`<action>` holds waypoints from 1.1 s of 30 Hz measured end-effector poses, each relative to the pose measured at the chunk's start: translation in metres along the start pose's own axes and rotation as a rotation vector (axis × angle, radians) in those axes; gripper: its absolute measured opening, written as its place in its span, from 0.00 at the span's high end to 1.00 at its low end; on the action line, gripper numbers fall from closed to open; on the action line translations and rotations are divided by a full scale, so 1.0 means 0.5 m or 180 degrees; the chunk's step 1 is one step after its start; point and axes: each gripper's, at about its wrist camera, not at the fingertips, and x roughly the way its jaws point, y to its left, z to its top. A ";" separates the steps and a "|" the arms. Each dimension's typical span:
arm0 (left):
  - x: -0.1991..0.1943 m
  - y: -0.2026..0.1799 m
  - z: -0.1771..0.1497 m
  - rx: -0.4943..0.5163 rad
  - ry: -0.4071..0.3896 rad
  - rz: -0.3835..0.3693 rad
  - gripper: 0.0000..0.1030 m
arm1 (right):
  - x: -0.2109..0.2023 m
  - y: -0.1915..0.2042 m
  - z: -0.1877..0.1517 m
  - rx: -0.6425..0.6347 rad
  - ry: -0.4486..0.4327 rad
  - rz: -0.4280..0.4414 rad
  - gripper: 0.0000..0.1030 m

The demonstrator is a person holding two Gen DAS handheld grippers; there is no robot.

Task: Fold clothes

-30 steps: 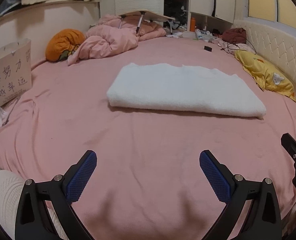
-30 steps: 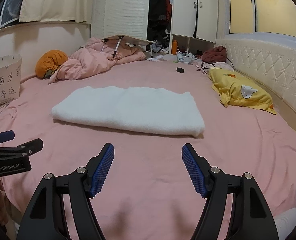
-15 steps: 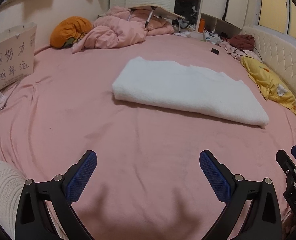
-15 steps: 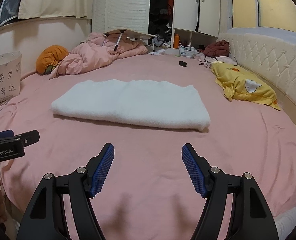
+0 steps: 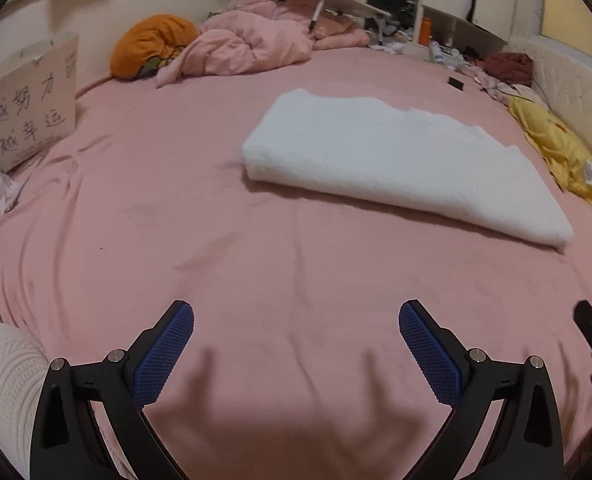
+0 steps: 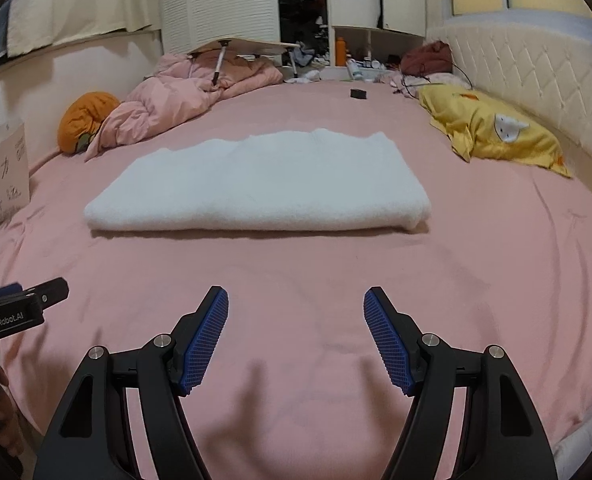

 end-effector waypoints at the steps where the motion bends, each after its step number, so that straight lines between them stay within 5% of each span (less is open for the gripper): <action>1: 0.007 0.004 0.004 -0.0022 0.0005 0.0003 0.00 | 0.004 -0.003 0.002 0.0010 -0.0012 -0.0023 0.31; 5: 0.040 0.021 0.027 -0.0216 0.0083 -0.0117 0.00 | 0.022 -0.010 0.009 0.0033 -0.0060 -0.0080 0.31; 11: 0.139 0.035 0.107 -0.0804 0.0351 -0.1076 0.00 | 0.056 -0.034 0.013 0.0256 0.0050 0.0028 0.31; 16: 0.291 0.044 0.149 -0.1813 0.0843 -0.1815 0.00 | 0.084 -0.066 0.023 0.0516 0.0110 0.0090 0.31; 19: 0.349 0.052 0.168 -0.2395 0.0808 -0.2157 0.00 | 0.105 -0.090 0.025 0.0713 0.0193 0.0110 0.31; 24: 0.418 0.049 0.221 -0.2835 0.0687 -0.2328 0.00 | 0.127 -0.119 0.024 0.0980 0.0302 0.0154 0.31; 28: 0.436 0.034 0.245 -0.2824 0.0547 -0.2302 0.02 | 0.136 -0.136 0.024 0.1110 0.0329 0.0182 0.31; 29: 0.436 0.031 0.242 -0.2770 0.0524 -0.2232 0.11 | 0.140 -0.139 0.024 0.1123 0.0344 0.0176 0.31; 32: 0.435 0.049 0.205 -0.2634 0.0480 -0.2011 0.65 | 0.152 -0.147 0.021 0.1180 0.0417 0.0184 0.31; 33: 0.438 0.056 0.195 -0.2610 0.0471 -0.2001 0.69 | 0.158 -0.143 0.036 0.1132 0.0368 0.0207 0.31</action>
